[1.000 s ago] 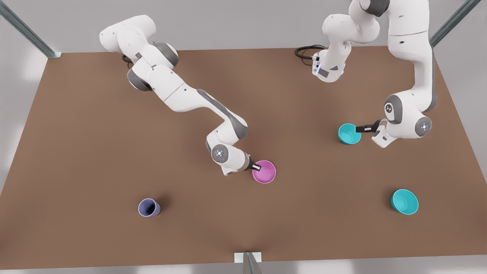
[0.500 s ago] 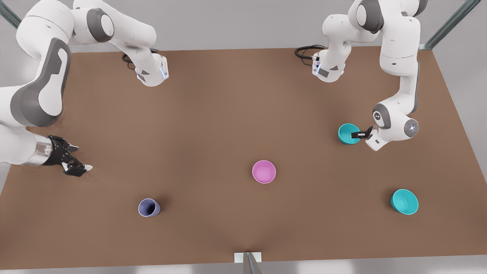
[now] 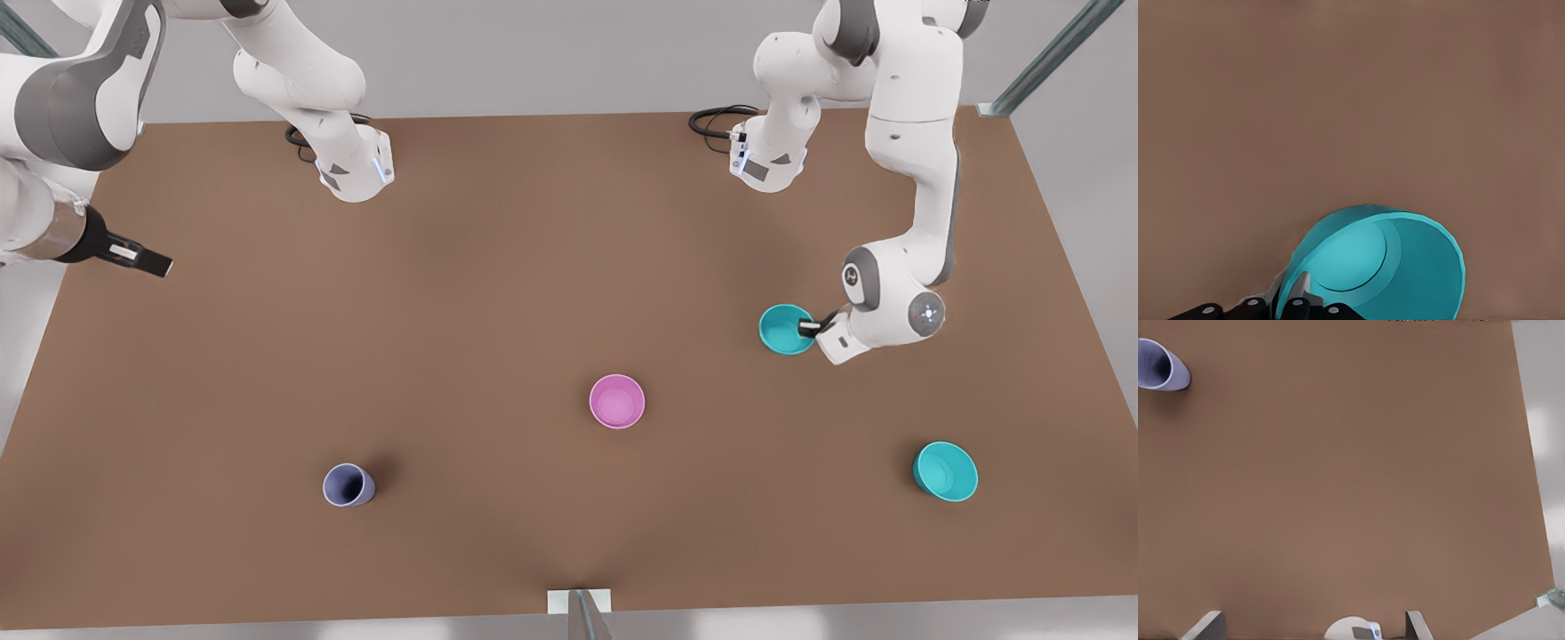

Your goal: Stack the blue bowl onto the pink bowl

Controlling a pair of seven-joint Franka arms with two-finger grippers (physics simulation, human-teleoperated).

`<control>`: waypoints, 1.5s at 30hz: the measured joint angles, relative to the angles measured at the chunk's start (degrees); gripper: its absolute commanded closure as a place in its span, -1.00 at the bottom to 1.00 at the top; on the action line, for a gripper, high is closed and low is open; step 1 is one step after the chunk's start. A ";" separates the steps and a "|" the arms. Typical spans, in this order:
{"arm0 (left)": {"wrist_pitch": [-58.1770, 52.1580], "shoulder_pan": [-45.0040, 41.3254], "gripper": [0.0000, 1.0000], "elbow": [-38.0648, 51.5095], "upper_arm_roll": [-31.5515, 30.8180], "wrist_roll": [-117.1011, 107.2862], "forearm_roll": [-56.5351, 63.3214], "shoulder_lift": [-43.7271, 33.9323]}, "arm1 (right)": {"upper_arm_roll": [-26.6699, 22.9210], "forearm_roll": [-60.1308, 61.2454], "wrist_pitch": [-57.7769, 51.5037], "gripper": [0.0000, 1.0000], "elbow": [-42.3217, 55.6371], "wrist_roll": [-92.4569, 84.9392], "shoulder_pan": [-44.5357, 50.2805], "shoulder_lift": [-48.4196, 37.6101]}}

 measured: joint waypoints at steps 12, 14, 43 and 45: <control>-17.41 -14.04 0.57 41.45 -13.88 -18.79 -3.66 20.24 | 0.10 -0.05 0.33 -1.00 -0.33 -11.62 -0.23 -1.51; -17.43 -14.03 0.57 44.74 -14.07 -22.52 -3.95 22.41 | 0.15 -0.01 0.36 -1.00 -0.41 -12.92 -0.27 -1.59; -9.08 -11.53 0.57 43.72 -13.47 -47.41 -6.88 24.99 | 0.15 -0.15 0.16 -1.00 -0.53 -21.62 0.53 0.39; -9.24 -11.54 -0.99 43.69 -13.60 -47.96 -7.04 24.98 | 0.16 -0.14 0.06 -1.00 -0.58 -21.84 0.63 0.42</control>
